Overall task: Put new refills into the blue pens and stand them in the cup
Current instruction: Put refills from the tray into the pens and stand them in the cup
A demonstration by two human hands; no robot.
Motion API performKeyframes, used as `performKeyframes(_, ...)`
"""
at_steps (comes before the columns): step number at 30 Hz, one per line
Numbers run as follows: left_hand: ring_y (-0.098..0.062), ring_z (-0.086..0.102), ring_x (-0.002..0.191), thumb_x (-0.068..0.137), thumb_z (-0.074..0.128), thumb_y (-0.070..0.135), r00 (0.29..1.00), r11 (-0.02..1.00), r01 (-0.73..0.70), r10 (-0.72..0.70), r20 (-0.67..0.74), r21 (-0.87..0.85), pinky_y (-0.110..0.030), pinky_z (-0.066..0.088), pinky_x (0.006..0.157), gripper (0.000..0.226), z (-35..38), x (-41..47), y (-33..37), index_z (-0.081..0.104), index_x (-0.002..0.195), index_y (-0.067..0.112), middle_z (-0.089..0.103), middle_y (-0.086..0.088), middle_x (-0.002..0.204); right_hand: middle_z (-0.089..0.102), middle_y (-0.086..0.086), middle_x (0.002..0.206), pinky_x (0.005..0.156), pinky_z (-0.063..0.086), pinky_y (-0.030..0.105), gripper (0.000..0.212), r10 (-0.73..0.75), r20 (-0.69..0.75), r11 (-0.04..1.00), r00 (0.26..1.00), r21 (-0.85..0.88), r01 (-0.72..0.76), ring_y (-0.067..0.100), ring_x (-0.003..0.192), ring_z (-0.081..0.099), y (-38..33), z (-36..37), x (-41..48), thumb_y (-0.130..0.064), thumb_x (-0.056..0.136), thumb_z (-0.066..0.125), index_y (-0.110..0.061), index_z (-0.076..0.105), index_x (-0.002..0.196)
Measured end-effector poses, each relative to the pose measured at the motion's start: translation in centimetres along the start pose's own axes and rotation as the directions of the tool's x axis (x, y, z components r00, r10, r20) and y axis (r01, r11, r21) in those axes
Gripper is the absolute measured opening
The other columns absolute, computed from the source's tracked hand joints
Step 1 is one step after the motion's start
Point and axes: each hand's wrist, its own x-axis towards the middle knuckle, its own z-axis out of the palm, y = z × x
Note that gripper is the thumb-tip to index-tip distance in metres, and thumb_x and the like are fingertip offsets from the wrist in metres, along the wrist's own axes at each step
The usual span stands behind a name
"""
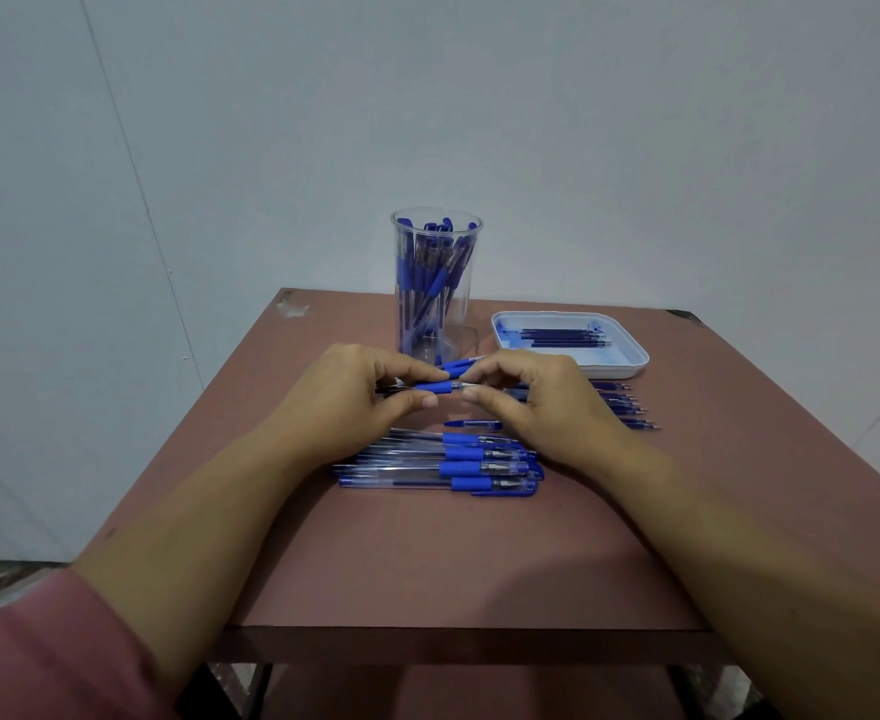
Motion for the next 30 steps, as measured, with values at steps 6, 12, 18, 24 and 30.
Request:
performKeyframes(6, 0.002, 0.066, 0.088, 0.084, 0.074, 0.030, 1.000, 1.000, -0.010, 0.010, -0.002, 0.007, -0.026, 0.053, 0.083, 0.026, -0.09, -0.03, 0.10, 0.072, 0.108, 0.038, 0.073, 0.019, 0.099, 0.065, -0.009, 0.095, 0.081, 0.050, 0.020, 0.033, -0.054, 0.006, 0.996, 0.999, -0.076, 0.055, 0.003, 0.088, 0.060, 0.07, -0.04, -0.09, -0.032, 0.085, 0.072, -0.023, 0.065, 0.116)
performKeyframes(12, 0.005, 0.065, 0.088, 0.083, 0.075, 0.029, 1.000, 1.000, -0.010, 0.010, -0.005, 0.010, -0.017, 0.050, 0.081, 0.026, -0.07, -0.08, 0.09, 0.073, 0.108, 0.038, 0.072, 0.020, 0.099, 0.067, -0.005, 0.092, 0.077, 0.049, 0.027, 0.021, -0.141, -0.010, 0.977, 0.990, -0.163, 0.138, 0.007, 0.084, 0.058, 0.22, 0.05, -0.03, -0.031, 0.092, 0.063, -0.017, 0.070, 0.106)
performKeyframes(18, 0.004, 0.066, 0.088, 0.083, 0.075, 0.031, 1.000, 1.000, -0.003, 0.003, -0.008, 0.018, -0.018, 0.051, 0.081, 0.026, -0.09, -0.09, 0.06, 0.073, 0.107, 0.039, 0.072, 0.020, 0.099, 0.065, -0.006, 0.090, 0.076, 0.051, 0.030, 0.016, -0.163, -0.012, 0.974, 0.987, -0.164, 0.159, 0.008, 0.082, 0.058, 0.21, 0.09, -0.04, -0.025, 0.090, 0.068, -0.016, 0.068, 0.103)
performKeyframes(24, 0.003, 0.066, 0.088, 0.083, 0.075, 0.031, 1.000, 1.000, -0.008, 0.008, -0.011, 0.022, -0.027, 0.054, 0.083, 0.026, -0.09, -0.05, 0.00, 0.072, 0.108, 0.038, 0.072, 0.020, 0.100, 0.065, -0.007, 0.093, 0.078, 0.052, 0.026, 0.026, -0.138, -0.020, 0.982, 0.990, -0.132, 0.134, 0.006, 0.085, 0.060, 0.06, -0.03, -0.17, -0.029, 0.088, 0.070, -0.019, 0.066, 0.111)
performKeyframes(30, 0.001, 0.066, 0.089, 0.083, 0.075, 0.031, 1.000, 1.000, -0.004, 0.004, -0.010, 0.012, -0.032, 0.054, 0.084, 0.026, 0.04, -0.04, -0.11, 0.072, 0.108, 0.039, 0.073, 0.019, 0.100, 0.066, -0.009, 0.092, 0.076, 0.050, 0.026, 0.023, -0.153, -0.012, 0.976, 0.988, -0.156, 0.149, 0.006, 0.084, 0.059, 0.09, -0.07, -0.12, -0.032, 0.092, 0.063, -0.018, 0.069, 0.109)
